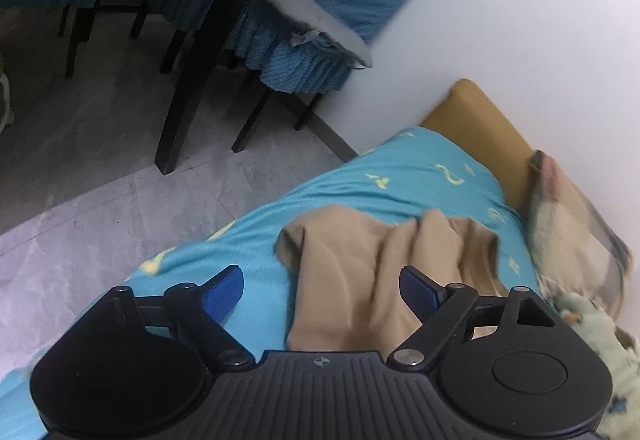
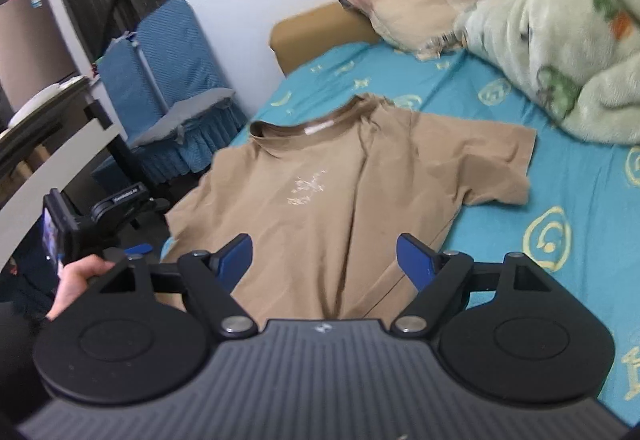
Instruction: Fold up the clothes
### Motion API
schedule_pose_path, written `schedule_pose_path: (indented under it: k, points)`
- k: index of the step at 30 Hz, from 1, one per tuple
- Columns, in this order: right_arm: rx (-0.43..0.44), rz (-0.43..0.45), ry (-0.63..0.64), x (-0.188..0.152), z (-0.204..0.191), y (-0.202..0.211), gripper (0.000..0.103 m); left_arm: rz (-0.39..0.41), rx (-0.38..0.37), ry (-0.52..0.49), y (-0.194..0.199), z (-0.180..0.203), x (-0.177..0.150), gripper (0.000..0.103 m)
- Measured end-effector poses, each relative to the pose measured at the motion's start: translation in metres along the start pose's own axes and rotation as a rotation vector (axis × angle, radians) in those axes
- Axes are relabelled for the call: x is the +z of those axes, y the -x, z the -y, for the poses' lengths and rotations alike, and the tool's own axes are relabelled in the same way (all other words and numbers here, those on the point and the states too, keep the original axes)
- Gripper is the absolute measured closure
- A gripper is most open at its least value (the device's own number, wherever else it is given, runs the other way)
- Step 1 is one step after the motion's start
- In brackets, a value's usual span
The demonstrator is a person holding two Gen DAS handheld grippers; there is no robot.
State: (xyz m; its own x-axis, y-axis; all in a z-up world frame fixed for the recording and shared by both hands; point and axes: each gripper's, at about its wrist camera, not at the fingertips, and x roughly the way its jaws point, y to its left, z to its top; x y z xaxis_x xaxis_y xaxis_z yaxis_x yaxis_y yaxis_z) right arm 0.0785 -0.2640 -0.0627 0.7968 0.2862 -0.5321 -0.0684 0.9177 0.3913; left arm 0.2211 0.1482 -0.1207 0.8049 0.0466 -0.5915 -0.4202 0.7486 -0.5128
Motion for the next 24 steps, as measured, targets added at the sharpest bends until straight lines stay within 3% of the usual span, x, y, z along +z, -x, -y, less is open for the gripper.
schedule_pose_path:
  k: [5, 7, 9, 11, 12, 15, 19, 21, 24]
  points:
    - [-0.02, -0.071, -0.085, 0.0, 0.022, -0.033, 0.022, -0.001, -0.012, 0.018, -0.042, 0.009, 0.007, 0.023]
    - [-0.022, -0.081, -0.116, 0.0, 0.029, -0.04, 0.022, -0.018, 0.001, 0.022, -0.053, 0.012, 0.009, 0.039]
    - [-0.026, -0.082, -0.122, 0.001, 0.032, -0.043, 0.022, -0.02, 0.03, -0.009, -0.057, 0.019, 0.013, 0.073]
    - [-0.029, -0.079, -0.118, 0.001, 0.031, -0.043, 0.022, -0.012, 0.035, -0.085, -0.055, 0.031, 0.016, 0.091]
    - [-0.026, -0.075, -0.123, 0.002, 0.031, -0.041, 0.022, -0.005, 0.038, -0.135, -0.053, 0.039, 0.017, 0.094]
    - [-0.01, -0.057, -0.165, 0.004, 0.035, -0.034, 0.022, 0.06, 0.047, -0.392, -0.035, 0.078, 0.011, 0.099]
    - [-0.014, -0.04, -0.224, 0.006, 0.045, -0.025, 0.022, 0.233, 0.022, -0.905, -0.004, 0.145, -0.045, 0.099]
    - [-0.018, -0.033, -0.249, 0.007, 0.05, -0.02, 0.022, 0.248, -0.03, -1.105, 0.008, 0.17, -0.084, 0.099]
    - [-0.02, -0.021, -0.278, 0.008, 0.056, -0.015, 0.022, 0.159, -0.127, -1.279, 0.011, 0.189, -0.141, 0.099]
